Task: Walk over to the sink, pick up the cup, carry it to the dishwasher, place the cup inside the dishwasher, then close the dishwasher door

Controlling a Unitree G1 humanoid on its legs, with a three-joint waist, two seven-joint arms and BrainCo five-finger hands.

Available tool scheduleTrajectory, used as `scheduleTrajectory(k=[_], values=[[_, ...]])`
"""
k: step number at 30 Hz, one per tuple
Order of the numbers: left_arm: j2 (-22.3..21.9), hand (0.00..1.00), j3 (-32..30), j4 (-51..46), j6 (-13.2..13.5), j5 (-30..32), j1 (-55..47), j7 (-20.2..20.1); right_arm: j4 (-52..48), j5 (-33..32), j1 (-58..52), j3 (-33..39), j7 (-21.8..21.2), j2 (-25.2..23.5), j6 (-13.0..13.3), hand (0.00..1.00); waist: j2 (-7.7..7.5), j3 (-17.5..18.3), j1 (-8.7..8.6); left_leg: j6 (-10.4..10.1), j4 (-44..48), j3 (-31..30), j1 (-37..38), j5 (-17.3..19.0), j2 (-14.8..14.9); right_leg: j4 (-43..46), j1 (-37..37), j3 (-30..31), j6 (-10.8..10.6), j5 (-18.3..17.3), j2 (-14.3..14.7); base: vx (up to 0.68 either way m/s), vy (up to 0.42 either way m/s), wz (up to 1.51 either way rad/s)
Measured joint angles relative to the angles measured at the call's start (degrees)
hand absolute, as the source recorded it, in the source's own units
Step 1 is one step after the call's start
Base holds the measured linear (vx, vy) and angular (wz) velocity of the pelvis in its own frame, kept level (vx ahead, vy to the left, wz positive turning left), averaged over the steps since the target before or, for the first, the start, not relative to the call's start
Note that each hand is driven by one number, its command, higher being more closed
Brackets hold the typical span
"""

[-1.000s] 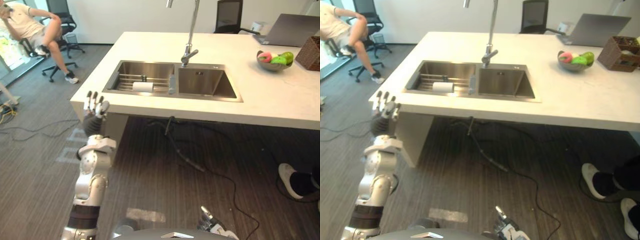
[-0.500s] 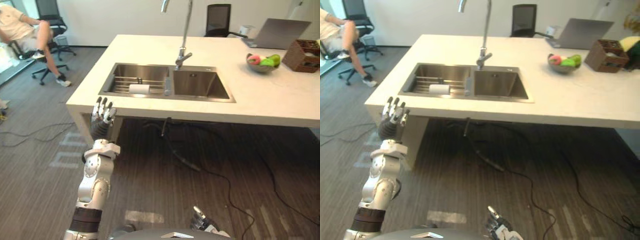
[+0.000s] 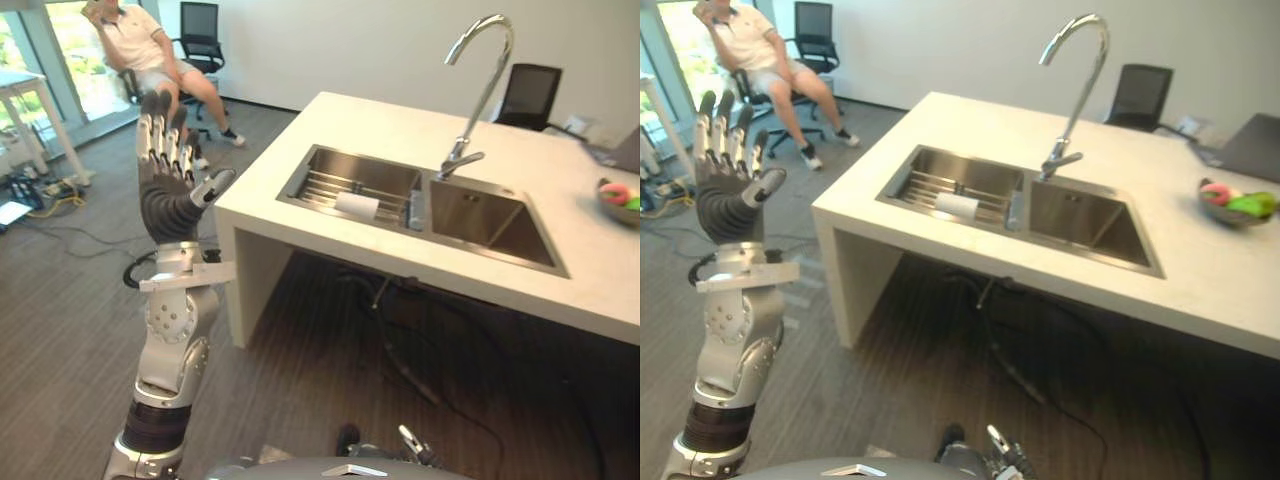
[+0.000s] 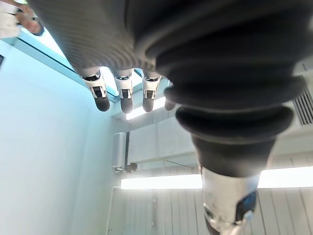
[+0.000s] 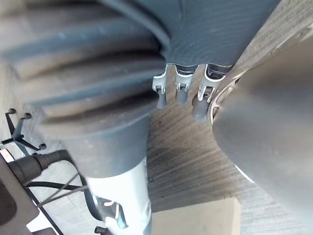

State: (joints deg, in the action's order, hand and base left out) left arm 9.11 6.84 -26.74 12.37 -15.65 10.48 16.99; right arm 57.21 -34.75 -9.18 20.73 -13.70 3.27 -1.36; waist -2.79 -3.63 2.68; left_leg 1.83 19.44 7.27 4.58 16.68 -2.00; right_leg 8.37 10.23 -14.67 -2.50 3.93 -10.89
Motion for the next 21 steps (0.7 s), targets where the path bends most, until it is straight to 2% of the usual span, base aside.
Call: scheduleTrajectory(k=[2, 3, 4, 6, 7, 8, 9, 10, 11, 12, 13, 14, 15, 16, 17, 18, 19, 20, 21], values=[[0.1, 0.0, 1.2, -1.5, 0.1, -0.5, 0.6, -0.9, 0.0, 1.1, -0.8, 0.3, 0.1, 0.5, -0.5, 0.0, 1.29, 0.7, -0.22, -1.2, 1.7, -1.7, 0.8, 2.5, 1.0, 3.8, 0.1, 0.0, 1.9, 2.6, 0.5, 0.33, -0.093, 0.32], [-0.1, 0.0, 1.3, -1.8, 0.2, -0.5, 0.9, -1.3, 0.0, 1.2, -0.6, 0.3, 0.1, 0.5, -0.6, 0.0, 1.35, 0.9, -0.26, -1.5, 2.0, -2.2, 0.9, 3.0, 1.5, 5.2, 0.6, -0.1, 2.0, 2.6, 0.8, 0.32, -0.115, 0.29], [-0.3, 0.0, 2.3, -2.0, 0.1, -1.1, 1.7, -1.8, 0.1, 1.4, -0.6, 0.5, 0.1, 0.8, -1.1, 0.0, 2.32, 1.7, -0.32, -2.5, 1.7, -2.8, 0.9, 3.6, 3.1, 7.4, 1.3, -0.9, 2.3, 0.1, 1.8, 0.37, -0.173, 0.16], [-0.9, 0.0, 4.7, -1.8, -1.4, -1.5, 2.5, -2.9, 0.2, 1.4, -0.6, 0.8, 0.0, 0.2, -1.1, 0.0, 2.36, 2.3, -0.69, -4.7, -2.3, -3.0, 3.8, 3.0, 5.1, 10.1, 1.9, -1.9, 2.8, -4.2, 3.4, 0.37, -0.177, 0.05], [-1.2, 0.0, 6.0, -1.5, -2.6, -1.8, 2.7, -2.9, 0.4, 1.4, -0.4, 0.7, 0.2, -0.2, -1.1, 0.0, 2.26, 2.6, -0.8, -5.5, -1.1, -3.3, 4.0, 1.5, 5.4, 10.8, 1.6, -2.1, 3.1, -5.8, 4.0, 0.24, -0.099, -0.07], [-1.4, 0.0, 7.0, -1.0, -3.3, -2.1, 2.8, -2.9, 0.9, 1.4, -0.1, 0.7, 0.5, -0.5, -1.2, 0.0, 1.89, 2.8, -0.93, -6.3, 3.2, -3.8, 2.0, 0.8, 5.7, 11.5, 1.5, -2.0, 3.3, -6.7, 4.1, 0.34, -0.205, -0.12], [-2.2, 0.0, 8.8, 0.0, -4.8, -2.3, 2.9, -2.9, 1.9, 1.4, 0.6, 0.7, 0.7, -0.3, -1.5, 0.0, 1.95, 2.8, -1.38, -9.3, 15.7, -4.5, -3.1, -1.1, 6.9, 12.3, 0.5, -1.9, 3.4, -8.5, 4.5, 0.38, -0.217, -0.17], [-4.0, 0.0, 10.0, 1.1, -5.1, -2.3, 3.0, -2.9, 1.9, 1.4, 0.7, 0.7, 1.6, 0.3, -1.9, 0.0, 3.54, 2.3, -1.46, -11.0, 28.1, -5.0, -8.2, -6.1, 8.9, 12.4, -1.6, -1.9, 3.6, -10.1, 5.9, 0.37, -0.202, -0.23], [-5.3, 0.0, 10.3, 1.6, -5.1, -2.2, 3.0, -2.8, 1.9, 1.6, 0.5, 0.7, 1.9, 0.8, -1.9, 0.0, 4.36, 2.1, -1.44, -11.5, 33.4, -5.3, -10.4, -10.1, 10.0, 12.4, -2.8, -1.5, 3.9, -10.9, 6.8, 0.33, -0.06, -0.42], [-6.8, 0.0, 10.4, 2.4, -5.1, -2.1, 2.7, -2.9, 1.7, 2.8, 0.0, -0.1, 1.8, 1.5, -2.1, 0.0, 5.07, 1.9, -1.1, -10.8, 41.6, -5.5, -13.8, -19.9, 11.7, 11.7, -5.5, -0.3, 4.4, -12.1, 8.2, 0.37, -0.016, -0.46], [-7.8, 0.0, 10.4, 3.2, -5.0, -1.4, 2.8, -3.0, 1.6, 3.5, 0.2, -1.7, 1.9, 2.4, -2.4, 0.0, 6.24, 1.8, -1.27, -9.9, 48.5, -5.8, -16.6, -21.7, 13.1, 10.7, -8.7, -0.2, 5.1, -13.0, 9.2, 0.38, -0.013, -0.4], [-8.0, 0.0, 10.8, 3.5, -5.0, -0.9, 2.8, -3.2, 1.7, 3.5, 0.1, -2.2, 2.0, 2.5, -2.4, 0.0, 6.41, 1.8, -1.39, -9.3, 50.6, -5.7, -18.0, -20.5, 13.5, 10.4, -10.2, -0.1, 5.2, -13.6, 9.5, 0.39, -0.022, -0.23], [-8.0, 0.0, 11.5, 4.4, -5.0, -0.1, 2.8, -4.0, 2.1, 3.1, 0.0, -2.6, 2.1, 2.5, -2.8, 0.0, 6.12, 1.6, -1.21, -7.2, 51.4, -5.5, -20.2, -17.1, 13.5, 9.0, -13.0, 0.6, 5.0, -14.3, 9.5, 0.37, -0.02, -0.34], [-8.0, 0.0, 11.5, 4.9, -5.1, 0.1, 2.7, -4.9, 2.2, 2.8, 0.4, -3.0, 2.0, 2.5, -3.5, 0.0, 5.97, 1.7, -0.27, -5.9, 48.0, -4.3, -21.5, -13.0, 13.4, 6.9, -15.4, 2.0, 4.9, -14.4, 9.4, 0.36, -0.003, -0.49], [-7.9, 0.0, 11.5, 4.9, -5.1, 0.1, 2.7, -5.1, 2.1, 2.5, 0.6, -3.9, 1.9, 2.7, -3.7, 0.0, 5.83, 1.6, 0.29, -5.6, 44.6, -3.4, -21.4, -11.2, 13.4, 6.0, -16.2, 3.0, 4.9, -14.4, 9.2, 0.42, 0.085, -0.76], [-7.9, 0.0, 11.4, 4.5, -5.1, 0.1, 2.6, -5.3, 1.8, 2.5, 1.4, -5.5, 1.6, 3.0, -4.0, 0.0, 5.63, 1.7, 0.96, -5.8, 35.8, -1.8, -21.1, -8.9, 13.3, 4.9, -17.0, 4.8, 4.5, -14.5, 8.9, 0.42, 0.16, -0.88], [-7.6, 0.0, 11.4, 3.9, -5.4, 0.1, 2.1, -5.3, 1.3, 2.5, 2.3, -8.3, 1.6, 3.1, -4.0, 0.0, 5.11, 1.6, 1.17, -5.3, 23.5, -1.4, -19.4, -8.4, 11.4, 4.9, -17.3, 6.9, 3.2, -15.1, 7.9, 0.42, 0.189, -0.85], [-7.5, 0.0, 11.4, 3.7, -5.8, 0.1, 1.9, -5.3, 0.4, 2.5, 2.3, -9.5, 1.7, 3.2, -4.0, 0.0, 5.05, 1.6, 1.18, -5.1, 17.2, -2.1, -18.4, -8.9, 10.4, 5.0, -17.2, 7.9, 2.5, -15.4, 7.5, 0.36, 0.205, -0.8], [-7.6, 0.0, 11.5, 3.7, -6.4, 0.1, 1.7, -5.4, -0.5, 2.5, 2.5, -11.1, 1.7, 3.8, -3.9, 0.0, 5.78, 1.7, 1.32, -5.2, 6.7, -4.0, -16.2, -15.1, 9.3, 5.9, -17.0, 9.6, 0.6, -16.4, 7.5, 0.35, 0.227, -0.72]])
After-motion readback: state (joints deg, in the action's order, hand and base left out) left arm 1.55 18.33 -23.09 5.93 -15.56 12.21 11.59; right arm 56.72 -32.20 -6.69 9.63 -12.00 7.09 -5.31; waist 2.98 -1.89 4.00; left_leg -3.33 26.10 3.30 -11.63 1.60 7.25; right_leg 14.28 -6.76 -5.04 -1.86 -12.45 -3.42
